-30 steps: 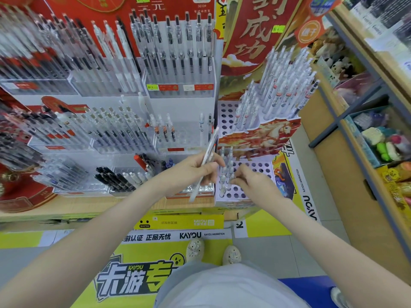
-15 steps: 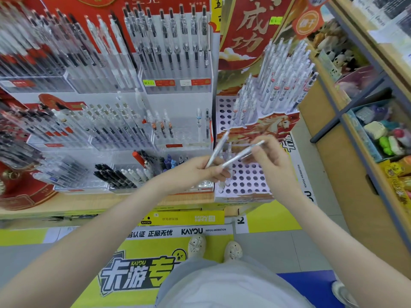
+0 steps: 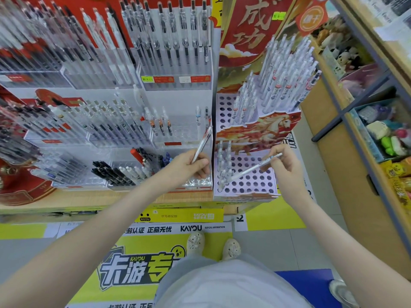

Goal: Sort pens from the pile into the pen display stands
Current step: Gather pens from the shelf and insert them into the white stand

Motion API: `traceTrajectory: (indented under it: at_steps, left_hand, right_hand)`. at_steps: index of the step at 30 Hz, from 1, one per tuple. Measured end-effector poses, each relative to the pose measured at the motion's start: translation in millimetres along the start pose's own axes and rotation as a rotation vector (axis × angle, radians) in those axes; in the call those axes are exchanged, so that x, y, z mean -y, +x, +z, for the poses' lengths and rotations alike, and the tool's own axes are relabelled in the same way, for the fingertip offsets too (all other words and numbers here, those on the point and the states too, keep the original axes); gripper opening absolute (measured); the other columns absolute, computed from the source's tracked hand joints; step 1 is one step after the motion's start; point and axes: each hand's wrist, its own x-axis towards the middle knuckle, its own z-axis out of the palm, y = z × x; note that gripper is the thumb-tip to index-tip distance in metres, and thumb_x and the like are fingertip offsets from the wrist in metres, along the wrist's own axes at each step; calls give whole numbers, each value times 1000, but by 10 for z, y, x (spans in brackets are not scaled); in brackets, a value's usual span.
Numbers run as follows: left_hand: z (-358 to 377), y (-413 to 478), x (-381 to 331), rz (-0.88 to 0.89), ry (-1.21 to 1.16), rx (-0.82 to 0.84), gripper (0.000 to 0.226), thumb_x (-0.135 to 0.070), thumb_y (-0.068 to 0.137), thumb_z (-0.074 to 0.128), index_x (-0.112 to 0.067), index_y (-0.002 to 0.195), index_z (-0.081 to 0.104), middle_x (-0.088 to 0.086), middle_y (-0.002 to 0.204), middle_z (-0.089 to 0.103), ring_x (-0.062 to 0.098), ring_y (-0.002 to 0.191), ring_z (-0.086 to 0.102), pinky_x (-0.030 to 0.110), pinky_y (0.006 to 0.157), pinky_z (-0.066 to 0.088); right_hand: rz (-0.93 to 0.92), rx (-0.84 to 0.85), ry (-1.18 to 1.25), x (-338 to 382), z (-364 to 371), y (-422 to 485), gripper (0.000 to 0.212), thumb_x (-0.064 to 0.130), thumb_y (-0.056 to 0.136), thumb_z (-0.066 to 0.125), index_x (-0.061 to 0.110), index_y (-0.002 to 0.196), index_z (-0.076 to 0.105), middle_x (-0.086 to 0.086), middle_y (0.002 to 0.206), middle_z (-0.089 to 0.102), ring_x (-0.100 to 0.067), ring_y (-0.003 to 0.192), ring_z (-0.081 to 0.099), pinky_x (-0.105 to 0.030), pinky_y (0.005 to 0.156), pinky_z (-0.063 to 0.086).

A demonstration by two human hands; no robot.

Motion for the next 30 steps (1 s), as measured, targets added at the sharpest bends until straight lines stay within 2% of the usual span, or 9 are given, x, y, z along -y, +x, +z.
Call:
traceTrajectory:
  at_steps: [3, 6, 10, 15, 20, 24, 26, 28, 30]
  left_hand:
    - [16, 29, -1, -10, -8, 25, 17, -7, 100, 46, -14, 88, 54, 1, 79, 64, 10, 70, 62, 22, 71, 53]
    - [41, 50, 0, -7, 1, 44, 19, -5, 100, 45, -16, 88, 55, 2, 81, 65, 11, 71, 62, 24, 73, 54]
    - [38, 65, -4, -5, 5, 48, 20, -3, 100, 45, -16, 88, 56, 1, 79, 65, 8, 68, 62, 22, 70, 52]
    - [11, 67, -23, -17, 109, 47, 15, -12, 99, 50, -20, 88, 55, -6, 67, 63, 10, 57, 54, 23, 61, 48]
    - [40, 54, -88, 3, 251, 68, 14, -25, 99, 50, -23, 85, 52, -6, 69, 54, 12, 65, 50, 29, 67, 45]
    - [72, 38, -161, 7, 224, 178, 17, -23, 102, 44, -21, 85, 46, -5, 68, 50, 12, 62, 43, 29, 66, 38]
    - [103, 56, -215, 17, 270, 248, 17, -22, 102, 40, -20, 87, 47, -6, 70, 53, 11, 62, 44, 29, 66, 38]
    - [139, 93, -265, 64, 320, 270, 16, -23, 103, 39, -16, 91, 47, -9, 70, 57, 12, 62, 45, 31, 66, 40]
    - [150, 130, -297, 120, 330, 231, 15, -24, 102, 41, -14, 94, 49, -12, 67, 59, 12, 60, 47, 31, 63, 41]
  right_hand:
    - [-15, 91, -172, -51, -8, -4, 13, 1, 92, 45, 12, 86, 48, -19, 70, 45, -19, 57, 40, -29, 54, 37]
    - [-83, 231, -436, -146, 35, -30, 24, 1, 91, 50, 24, 90, 48, -8, 70, 52, -21, 63, 47, -24, 55, 36]
    - [-207, 417, -708, -215, 147, -89, 12, 15, 92, 56, 18, 104, 57, 9, 87, 58, -8, 78, 54, -21, 62, 42]
    - [-180, 556, -772, -139, 317, -81, 22, 26, 96, 52, 14, 114, 58, -1, 98, 58, -21, 87, 58, -30, 74, 43]
    - [-176, 507, -821, -106, 326, -77, 30, 33, 93, 57, 14, 115, 55, 3, 97, 60, -10, 88, 55, -24, 75, 42]
    - [-91, 257, -503, -7, 261, -70, 41, 34, 86, 66, 24, 120, 44, 17, 94, 53, 5, 85, 49, -20, 72, 42]
    - [-247, 86, -463, 62, 290, -29, 45, 32, 86, 66, 17, 123, 45, 15, 100, 49, -1, 91, 47, -20, 81, 41]
    - [-530, -71, -698, 81, 322, 44, 44, 36, 88, 61, 13, 124, 47, 6, 107, 44, -16, 98, 42, -23, 88, 34]
    - [-622, -116, -824, 48, 291, 139, 36, 35, 91, 54, 15, 122, 52, 0, 110, 43, -20, 97, 40, -27, 88, 34]
